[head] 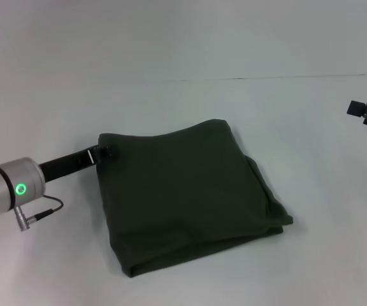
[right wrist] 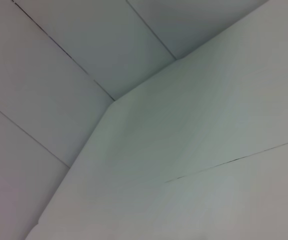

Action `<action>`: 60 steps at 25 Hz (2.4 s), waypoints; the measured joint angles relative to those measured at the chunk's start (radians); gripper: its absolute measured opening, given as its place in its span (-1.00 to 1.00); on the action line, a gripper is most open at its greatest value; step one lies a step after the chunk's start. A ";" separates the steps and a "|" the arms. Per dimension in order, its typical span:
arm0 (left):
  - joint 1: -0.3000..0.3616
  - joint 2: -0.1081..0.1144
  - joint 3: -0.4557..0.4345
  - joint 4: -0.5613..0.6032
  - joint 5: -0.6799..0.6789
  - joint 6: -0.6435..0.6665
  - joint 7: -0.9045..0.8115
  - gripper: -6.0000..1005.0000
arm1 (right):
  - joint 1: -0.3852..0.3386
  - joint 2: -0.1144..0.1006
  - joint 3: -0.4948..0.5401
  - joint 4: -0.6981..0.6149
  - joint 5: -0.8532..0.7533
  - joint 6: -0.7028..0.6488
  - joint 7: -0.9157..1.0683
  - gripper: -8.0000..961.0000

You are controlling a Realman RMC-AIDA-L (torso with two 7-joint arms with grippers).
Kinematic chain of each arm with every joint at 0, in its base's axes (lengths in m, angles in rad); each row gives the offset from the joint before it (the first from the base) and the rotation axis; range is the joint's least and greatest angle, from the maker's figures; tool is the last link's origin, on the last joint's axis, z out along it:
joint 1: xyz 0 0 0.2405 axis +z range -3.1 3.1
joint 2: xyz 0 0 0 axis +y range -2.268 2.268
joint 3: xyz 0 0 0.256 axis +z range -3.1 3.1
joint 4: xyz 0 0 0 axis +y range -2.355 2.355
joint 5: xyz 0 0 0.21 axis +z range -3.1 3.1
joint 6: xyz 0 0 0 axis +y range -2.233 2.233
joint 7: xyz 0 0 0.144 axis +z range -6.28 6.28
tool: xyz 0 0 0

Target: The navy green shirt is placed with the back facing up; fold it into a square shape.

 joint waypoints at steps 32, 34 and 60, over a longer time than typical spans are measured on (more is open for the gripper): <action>-0.112 0.020 0.000 -0.013 -0.004 -0.073 -0.077 -0.73 | 0.005 0.011 -0.004 -0.006 0.002 0.046 -0.028 0.92; -0.091 0.020 -0.014 0.010 -0.008 -0.093 -0.078 -0.72 | 0.005 0.011 -0.004 -0.006 0.002 0.055 -0.028 0.92; 0.292 -0.001 -0.080 0.261 -0.178 0.924 0.385 0.86 | -0.012 0.121 -0.098 -0.025 0.060 -0.440 -0.664 0.91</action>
